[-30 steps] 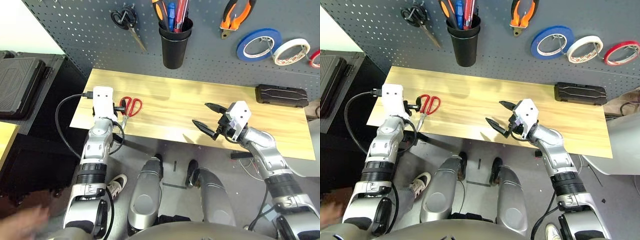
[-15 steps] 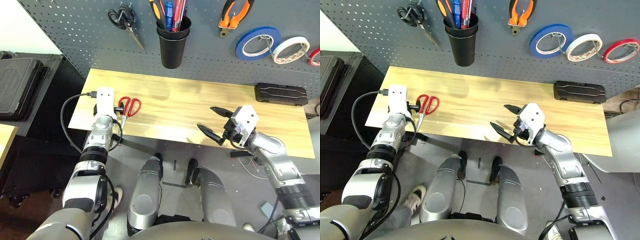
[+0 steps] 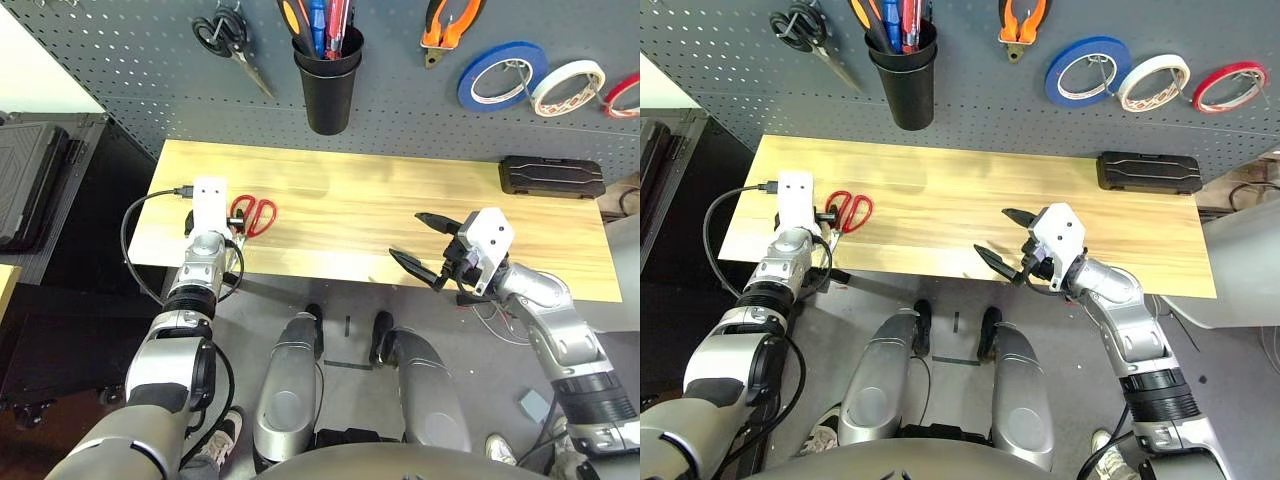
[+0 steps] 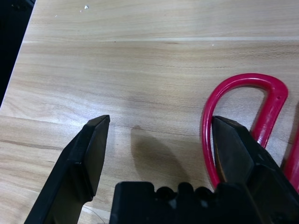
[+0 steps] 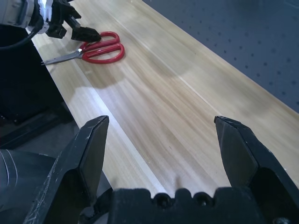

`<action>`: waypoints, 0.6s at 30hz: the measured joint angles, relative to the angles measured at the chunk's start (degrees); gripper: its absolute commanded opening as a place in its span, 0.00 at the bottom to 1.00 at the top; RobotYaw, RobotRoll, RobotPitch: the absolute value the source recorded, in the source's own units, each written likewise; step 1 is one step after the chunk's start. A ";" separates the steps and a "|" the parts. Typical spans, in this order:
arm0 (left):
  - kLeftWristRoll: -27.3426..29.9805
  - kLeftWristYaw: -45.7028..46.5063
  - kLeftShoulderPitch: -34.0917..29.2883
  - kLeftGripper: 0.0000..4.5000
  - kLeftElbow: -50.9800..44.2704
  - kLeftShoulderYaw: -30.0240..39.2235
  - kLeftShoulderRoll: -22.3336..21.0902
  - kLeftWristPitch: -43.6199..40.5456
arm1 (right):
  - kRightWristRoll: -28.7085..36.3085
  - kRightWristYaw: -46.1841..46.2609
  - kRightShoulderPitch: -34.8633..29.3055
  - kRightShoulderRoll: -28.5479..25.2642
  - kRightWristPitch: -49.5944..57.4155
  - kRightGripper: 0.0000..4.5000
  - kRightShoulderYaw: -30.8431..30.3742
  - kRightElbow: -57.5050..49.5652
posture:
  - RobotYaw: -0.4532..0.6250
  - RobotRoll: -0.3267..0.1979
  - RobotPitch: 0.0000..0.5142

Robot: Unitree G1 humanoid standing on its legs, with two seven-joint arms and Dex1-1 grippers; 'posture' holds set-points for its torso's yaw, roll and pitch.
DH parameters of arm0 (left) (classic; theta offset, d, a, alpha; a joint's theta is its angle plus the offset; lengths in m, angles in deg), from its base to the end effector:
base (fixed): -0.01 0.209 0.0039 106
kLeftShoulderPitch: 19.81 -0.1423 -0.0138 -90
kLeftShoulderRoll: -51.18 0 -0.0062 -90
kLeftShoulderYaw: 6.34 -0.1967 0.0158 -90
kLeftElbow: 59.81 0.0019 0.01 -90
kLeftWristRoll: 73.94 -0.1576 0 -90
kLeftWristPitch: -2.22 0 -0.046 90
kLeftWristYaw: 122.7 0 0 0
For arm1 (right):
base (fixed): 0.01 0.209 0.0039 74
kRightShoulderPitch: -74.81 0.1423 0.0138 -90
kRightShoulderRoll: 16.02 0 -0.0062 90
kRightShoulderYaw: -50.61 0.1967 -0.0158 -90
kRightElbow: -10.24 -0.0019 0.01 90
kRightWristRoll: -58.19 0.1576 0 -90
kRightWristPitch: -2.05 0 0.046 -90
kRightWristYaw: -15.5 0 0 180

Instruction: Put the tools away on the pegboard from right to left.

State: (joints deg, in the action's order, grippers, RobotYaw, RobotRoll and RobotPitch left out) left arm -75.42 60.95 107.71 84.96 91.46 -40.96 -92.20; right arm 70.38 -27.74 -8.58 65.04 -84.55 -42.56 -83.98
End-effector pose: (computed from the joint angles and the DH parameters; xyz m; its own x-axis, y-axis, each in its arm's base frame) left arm 0.3331 0.2373 0.0373 0.9137 0.2620 -0.3105 -0.1811 0.9468 0.2662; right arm 0.2457 -0.2110 0.0824 0.6696 0.7377 -0.0865 -0.7337 0.6387 -0.2320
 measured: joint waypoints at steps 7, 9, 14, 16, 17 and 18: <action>0.22 -2.12 0.00 0.26 -0.20 -0.05 0.89 -2.06 | 0.39 0.05 0.53 -0.55 0.65 1.00 0.02 0.00 | 0.53 0.62 0.75; 0.27 -2.87 -0.05 0.09 -0.56 -0.06 1.35 -2.55 | 0.42 0.07 1.03 -0.67 0.65 1.00 0.03 0.00 | 0.53 0.62 0.75; 0.73 -3.41 -1.15 0.00 -2.90 0.17 2.00 -3.49 | 0.43 0.03 1.49 -0.77 0.57 1.00 0.08 0.08 | 0.54 0.62 0.74; 1.37 -3.51 -1.86 0.00 -4.58 0.58 2.50 -3.95 | 0.44 -0.06 1.79 -0.77 0.45 1.00 0.08 0.16 | 0.55 0.62 0.73; 1.63 -3.52 -2.06 0.00 -5.10 0.77 2.77 -4.26 | 0.43 -0.12 1.93 -0.76 0.33 1.00 0.07 0.27 | 0.55 0.62 0.73; 1.83 -3.51 -2.24 0.00 -5.77 0.98 3.01 -4.58 | 0.43 -0.17 2.04 -0.76 0.20 1.00 0.07 0.42 | 0.55 0.62 0.73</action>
State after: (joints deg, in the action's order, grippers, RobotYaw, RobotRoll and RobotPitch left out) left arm -73.59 57.44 105.48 79.19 92.44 -37.95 -96.78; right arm 70.82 -27.90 -6.53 64.28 -84.34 -42.49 -83.56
